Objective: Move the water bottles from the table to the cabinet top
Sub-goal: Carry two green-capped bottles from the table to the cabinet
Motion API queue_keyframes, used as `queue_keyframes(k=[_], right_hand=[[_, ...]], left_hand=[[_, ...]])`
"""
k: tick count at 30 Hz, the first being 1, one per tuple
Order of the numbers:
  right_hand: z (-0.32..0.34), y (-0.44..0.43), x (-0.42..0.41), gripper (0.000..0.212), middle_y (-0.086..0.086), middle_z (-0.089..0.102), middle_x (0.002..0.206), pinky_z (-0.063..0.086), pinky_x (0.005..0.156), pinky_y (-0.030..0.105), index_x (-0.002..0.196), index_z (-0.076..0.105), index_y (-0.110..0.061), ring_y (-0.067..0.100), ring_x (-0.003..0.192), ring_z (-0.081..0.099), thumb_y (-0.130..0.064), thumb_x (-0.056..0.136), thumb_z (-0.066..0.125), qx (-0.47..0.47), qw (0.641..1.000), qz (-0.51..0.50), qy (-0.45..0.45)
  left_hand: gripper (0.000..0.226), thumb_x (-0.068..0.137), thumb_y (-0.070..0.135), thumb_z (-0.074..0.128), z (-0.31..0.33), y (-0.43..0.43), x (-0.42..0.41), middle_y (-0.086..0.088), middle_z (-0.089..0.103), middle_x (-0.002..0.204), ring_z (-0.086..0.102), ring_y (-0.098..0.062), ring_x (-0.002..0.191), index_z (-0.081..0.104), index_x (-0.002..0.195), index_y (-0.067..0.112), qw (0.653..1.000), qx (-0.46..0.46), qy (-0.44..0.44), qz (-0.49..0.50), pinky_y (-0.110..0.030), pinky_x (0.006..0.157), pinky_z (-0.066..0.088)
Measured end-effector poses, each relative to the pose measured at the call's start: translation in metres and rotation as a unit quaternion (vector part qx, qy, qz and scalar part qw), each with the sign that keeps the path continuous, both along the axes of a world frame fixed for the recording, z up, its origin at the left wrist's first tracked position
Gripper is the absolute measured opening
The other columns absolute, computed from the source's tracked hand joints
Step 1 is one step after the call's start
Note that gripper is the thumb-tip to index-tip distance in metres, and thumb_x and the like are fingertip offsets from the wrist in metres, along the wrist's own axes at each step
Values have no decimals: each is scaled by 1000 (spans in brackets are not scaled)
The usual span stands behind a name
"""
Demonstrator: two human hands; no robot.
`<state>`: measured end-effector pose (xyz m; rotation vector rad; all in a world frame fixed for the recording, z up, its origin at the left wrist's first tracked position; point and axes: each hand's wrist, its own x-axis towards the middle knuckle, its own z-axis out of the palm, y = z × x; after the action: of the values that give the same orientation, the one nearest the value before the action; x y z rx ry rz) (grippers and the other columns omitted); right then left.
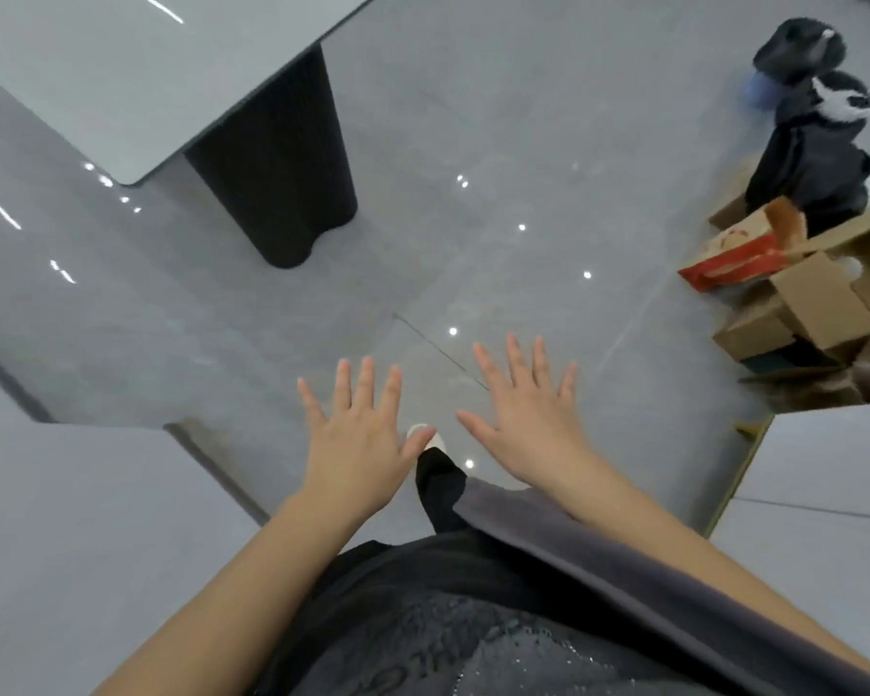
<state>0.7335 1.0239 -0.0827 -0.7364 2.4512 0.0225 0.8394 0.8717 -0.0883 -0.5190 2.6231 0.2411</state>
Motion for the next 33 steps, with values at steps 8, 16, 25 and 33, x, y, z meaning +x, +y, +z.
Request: queue_keyframes(k=[8,16,25,33], right_hand=[[1,-114,-75,78,8,-14,163,-4,115,62,154,-8,-31,35,148,-18,-64,95,30,15,988,154,0],[-8,-244,-86,78,6,-14,163,-5,116,62,154,-9,-33,33,148,-19,-65,94,29,38,972,230,-3],[-5,-415,-72,78,6,-13,163,-3,117,61,155,-6,-33,33,149,-16,-63,95,32,33,988,147,-14],[0,-537,-65,77,4,-12,163,-4,116,61,155,-5,-33,31,149,-16,-63,95,33,19,994,109,-27]], left_hand=[[79,92,68,20,-2,-78,-35,-9,-5,163,-11,-31,148,-1,155,23,992,36,-15,121,-62,115,-4],[80,92,68,20,-14,-185,-34,-9,-7,162,-12,-30,148,-3,154,23,977,61,4,202,-57,117,1],[80,93,67,22,-11,-373,-28,-9,-7,162,-14,-30,148,-3,154,23,990,74,-12,122,-58,117,-2],[78,94,65,23,2,-508,-36,-10,-6,162,-12,-31,148,-3,154,22,996,57,-9,74,-58,117,1]])
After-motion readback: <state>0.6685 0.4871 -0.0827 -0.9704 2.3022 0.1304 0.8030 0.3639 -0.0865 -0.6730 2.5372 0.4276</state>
